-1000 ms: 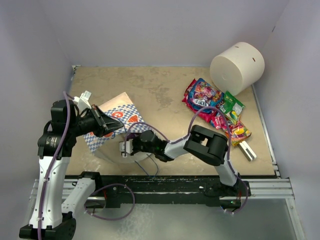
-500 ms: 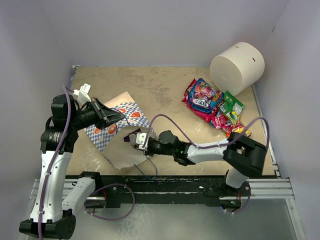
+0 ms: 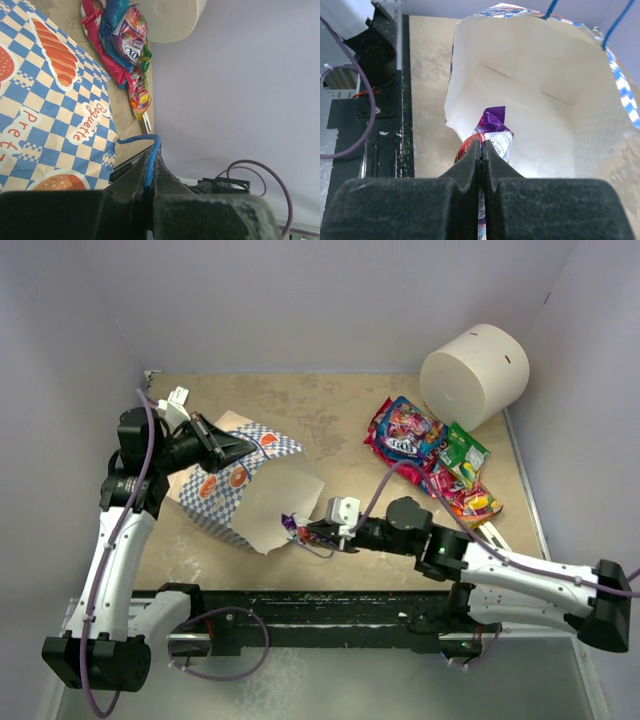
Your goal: Take the snacks out of the paper bag
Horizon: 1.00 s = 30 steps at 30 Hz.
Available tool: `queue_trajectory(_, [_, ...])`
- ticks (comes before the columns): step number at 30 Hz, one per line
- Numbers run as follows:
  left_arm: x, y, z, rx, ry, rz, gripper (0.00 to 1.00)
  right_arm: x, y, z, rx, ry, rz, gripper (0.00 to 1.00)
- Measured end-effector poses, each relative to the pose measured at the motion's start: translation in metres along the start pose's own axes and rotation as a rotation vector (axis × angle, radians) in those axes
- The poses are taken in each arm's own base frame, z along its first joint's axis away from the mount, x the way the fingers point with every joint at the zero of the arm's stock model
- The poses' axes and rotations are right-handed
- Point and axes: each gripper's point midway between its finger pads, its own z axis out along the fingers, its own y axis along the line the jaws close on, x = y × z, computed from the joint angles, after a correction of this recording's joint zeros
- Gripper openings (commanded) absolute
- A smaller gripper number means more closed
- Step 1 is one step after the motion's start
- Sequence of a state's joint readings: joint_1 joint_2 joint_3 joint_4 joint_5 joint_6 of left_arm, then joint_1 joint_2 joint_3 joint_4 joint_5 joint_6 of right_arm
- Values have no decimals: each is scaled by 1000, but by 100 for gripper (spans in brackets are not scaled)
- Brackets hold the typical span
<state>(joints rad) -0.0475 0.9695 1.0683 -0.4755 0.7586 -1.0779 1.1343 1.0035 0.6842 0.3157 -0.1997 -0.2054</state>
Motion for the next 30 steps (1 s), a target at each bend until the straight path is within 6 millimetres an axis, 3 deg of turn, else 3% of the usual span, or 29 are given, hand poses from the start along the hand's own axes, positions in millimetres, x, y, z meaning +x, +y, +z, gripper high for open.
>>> queue_trajectory(4, [-9,-3,7,20,-11,2,0,-9,-14,-30,99,12,4,0])
queue_trajectory(8, [-14,-2,13,24,-14,-4,0,-5,-41,-52,273,54,21,0])
queue_trajectory(12, [-18,-3,15,23,-13,-17,0,12,-82,-73,483,130,41,0])
queue_trajectory(15, [-22,-12,16,36,-10,-26,0,32,-126,-99,680,201,64,0])
queue_trajectory(19, [-31,-34,17,78,-10,-24,0,52,-176,-139,900,288,81,0])
queue_trajectory(22, [-36,-64,22,133,-2,-2,0,54,-204,-164,1020,329,80,0])
queue_trajectory(27, [-36,-114,35,223,39,53,0,37,-234,-188,1120,330,60,0])
queue_trajectory(30, [-39,-120,30,220,14,72,0,23,-244,-194,1146,314,39,0])
